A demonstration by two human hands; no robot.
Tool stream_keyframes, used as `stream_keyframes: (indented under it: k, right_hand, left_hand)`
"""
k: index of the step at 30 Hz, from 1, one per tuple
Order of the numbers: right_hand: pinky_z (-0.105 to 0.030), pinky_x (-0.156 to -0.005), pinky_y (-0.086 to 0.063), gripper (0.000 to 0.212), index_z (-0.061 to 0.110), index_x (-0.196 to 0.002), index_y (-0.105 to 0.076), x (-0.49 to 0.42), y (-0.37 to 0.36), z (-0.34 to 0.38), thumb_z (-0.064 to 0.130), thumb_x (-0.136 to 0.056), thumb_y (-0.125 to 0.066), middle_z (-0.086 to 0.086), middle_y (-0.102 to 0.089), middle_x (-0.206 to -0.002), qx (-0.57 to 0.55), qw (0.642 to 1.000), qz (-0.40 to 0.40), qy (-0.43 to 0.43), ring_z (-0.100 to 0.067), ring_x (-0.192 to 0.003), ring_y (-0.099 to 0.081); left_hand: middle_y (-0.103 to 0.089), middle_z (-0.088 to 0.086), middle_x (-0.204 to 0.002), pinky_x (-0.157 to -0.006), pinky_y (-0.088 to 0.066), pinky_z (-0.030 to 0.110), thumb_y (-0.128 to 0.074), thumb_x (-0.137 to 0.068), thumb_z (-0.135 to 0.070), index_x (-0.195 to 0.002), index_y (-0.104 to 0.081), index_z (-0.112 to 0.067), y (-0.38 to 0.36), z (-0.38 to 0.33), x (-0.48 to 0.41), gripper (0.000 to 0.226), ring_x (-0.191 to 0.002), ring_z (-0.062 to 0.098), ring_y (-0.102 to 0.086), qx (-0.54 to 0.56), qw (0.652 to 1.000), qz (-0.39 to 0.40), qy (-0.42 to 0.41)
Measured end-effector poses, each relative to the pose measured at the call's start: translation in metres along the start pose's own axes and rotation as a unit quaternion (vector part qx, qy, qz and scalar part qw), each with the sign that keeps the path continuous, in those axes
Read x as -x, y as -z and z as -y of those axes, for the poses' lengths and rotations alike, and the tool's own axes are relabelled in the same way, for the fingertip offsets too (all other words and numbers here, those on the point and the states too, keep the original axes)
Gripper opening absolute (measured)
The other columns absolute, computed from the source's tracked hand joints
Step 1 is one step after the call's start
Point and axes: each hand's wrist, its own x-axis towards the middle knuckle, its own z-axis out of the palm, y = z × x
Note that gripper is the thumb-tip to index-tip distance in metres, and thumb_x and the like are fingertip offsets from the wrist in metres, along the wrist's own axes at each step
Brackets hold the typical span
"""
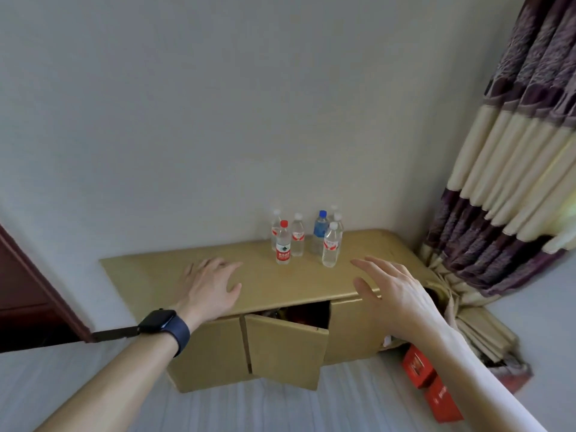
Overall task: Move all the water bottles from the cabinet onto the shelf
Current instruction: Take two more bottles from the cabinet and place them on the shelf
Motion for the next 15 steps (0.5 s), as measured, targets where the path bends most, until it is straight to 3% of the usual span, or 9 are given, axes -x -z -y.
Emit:
stream_keyframes:
  k: [9,15]
  right_hand:
    - [-0.034,-0.108,-0.035,0.042,0.047,-0.140,-0.042,-0.126,-0.060,-0.024,0.049,-0.098,-0.041,0.014,-0.043,-0.149,-0.006,0.996,0.030,-0.089,-0.016,-0.137,-0.035]
    - [-0.035,-0.108,-0.035,0.043,0.046,-0.142,-0.040,-0.192,-0.112,-0.047,0.051,-0.100,-0.036,0.013,-0.041,-0.150,-0.014,0.987,0.106,-0.120,-0.018,-0.136,-0.037]
  left_hand:
    - [-0.048,-0.008,-0.146,-0.110,-0.031,0.041,-0.047,-0.094,-0.044,-0.144,-0.042,-0.038,-0.066,0.014,-0.173,0.051,-0.135,0.020,-0.042,0.023,0.994,0.085,-0.057]
    - [-0.047,-0.009,-0.146,-0.110,-0.031,0.038,-0.046,-0.094,-0.045,-0.144,-0.042,-0.036,-0.104,0.007,-0.251,0.050,-0.135,0.020,-0.041,0.051,0.987,0.125,-0.090]
